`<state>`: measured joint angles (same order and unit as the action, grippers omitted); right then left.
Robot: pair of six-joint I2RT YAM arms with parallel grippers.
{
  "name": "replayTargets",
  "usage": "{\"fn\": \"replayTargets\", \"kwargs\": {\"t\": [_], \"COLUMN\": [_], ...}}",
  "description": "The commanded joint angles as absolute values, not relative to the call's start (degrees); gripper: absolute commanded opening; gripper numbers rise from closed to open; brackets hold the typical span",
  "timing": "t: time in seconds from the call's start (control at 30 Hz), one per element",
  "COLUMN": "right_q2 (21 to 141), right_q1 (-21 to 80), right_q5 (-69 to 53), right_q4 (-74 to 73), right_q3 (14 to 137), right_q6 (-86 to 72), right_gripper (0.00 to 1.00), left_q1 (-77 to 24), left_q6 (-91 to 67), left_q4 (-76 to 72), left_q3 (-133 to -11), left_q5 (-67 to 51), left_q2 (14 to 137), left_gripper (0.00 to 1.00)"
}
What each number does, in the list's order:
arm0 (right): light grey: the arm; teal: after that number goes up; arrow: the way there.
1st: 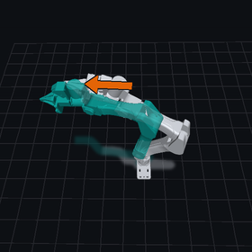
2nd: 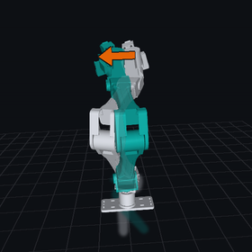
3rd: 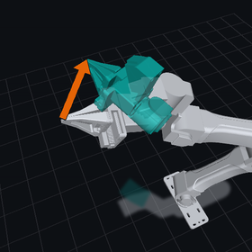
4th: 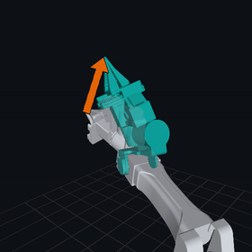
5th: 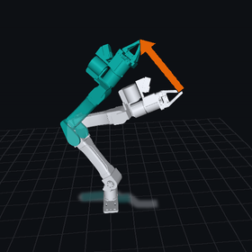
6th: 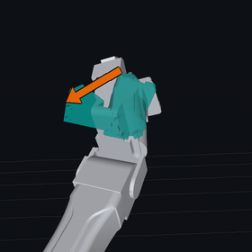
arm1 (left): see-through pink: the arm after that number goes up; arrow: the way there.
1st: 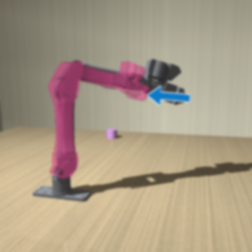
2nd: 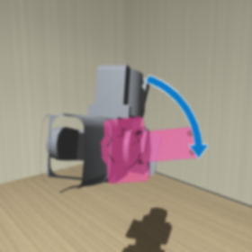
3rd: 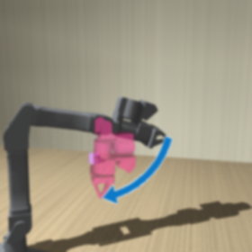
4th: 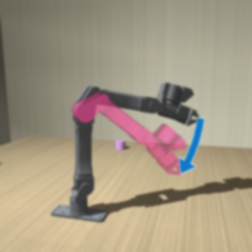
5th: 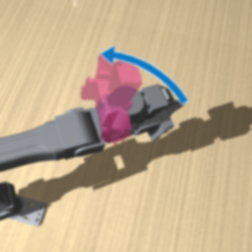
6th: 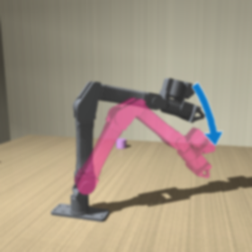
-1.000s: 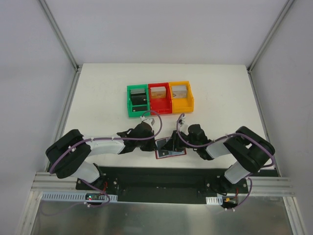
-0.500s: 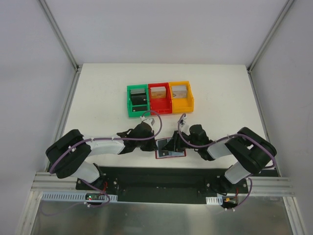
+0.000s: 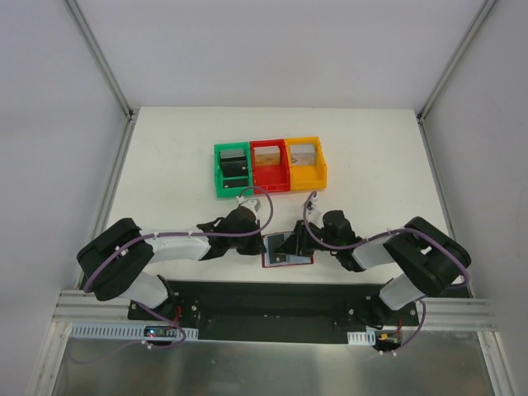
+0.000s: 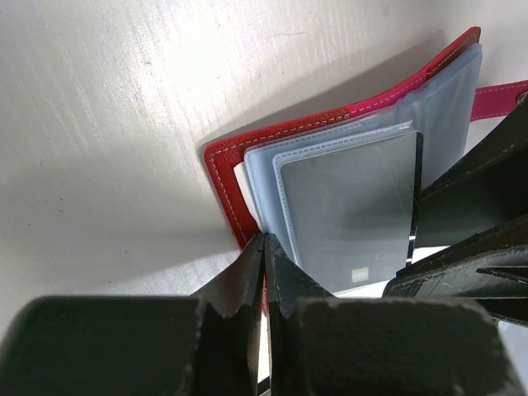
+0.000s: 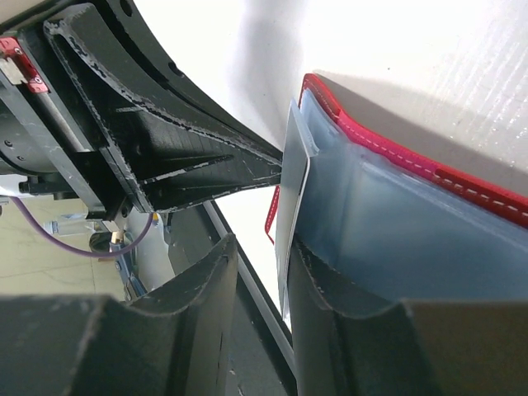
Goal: Take the credit cards out of the card holder
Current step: Remove the credit card from the card holder.
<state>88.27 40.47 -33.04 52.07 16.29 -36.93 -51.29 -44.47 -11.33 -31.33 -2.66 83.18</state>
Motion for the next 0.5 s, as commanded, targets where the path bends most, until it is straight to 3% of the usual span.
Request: {"fn": "replayTargets", "kwargs": {"t": [0.0, 0.47], "right_q2": [86.2, 85.3], "right_q1": [40.0, 38.5], "right_q5": [-35.0, -35.4], "right_q4": [56.0, 55.9], "right_q3": [15.7, 14.4], "right_q6": [-37.3, -36.9], "right_gripper": [0.32, 0.32], "left_q1": [-51.2, -51.2], "left_q6": [-44.8, -45.2], "left_q4": [-9.1, -8.8], "left_q3": [-29.5, -29.3], "left_q5": [1.1, 1.7], "left_q2": [84.5, 84.5], "left_gripper": [0.00, 0.00]}}
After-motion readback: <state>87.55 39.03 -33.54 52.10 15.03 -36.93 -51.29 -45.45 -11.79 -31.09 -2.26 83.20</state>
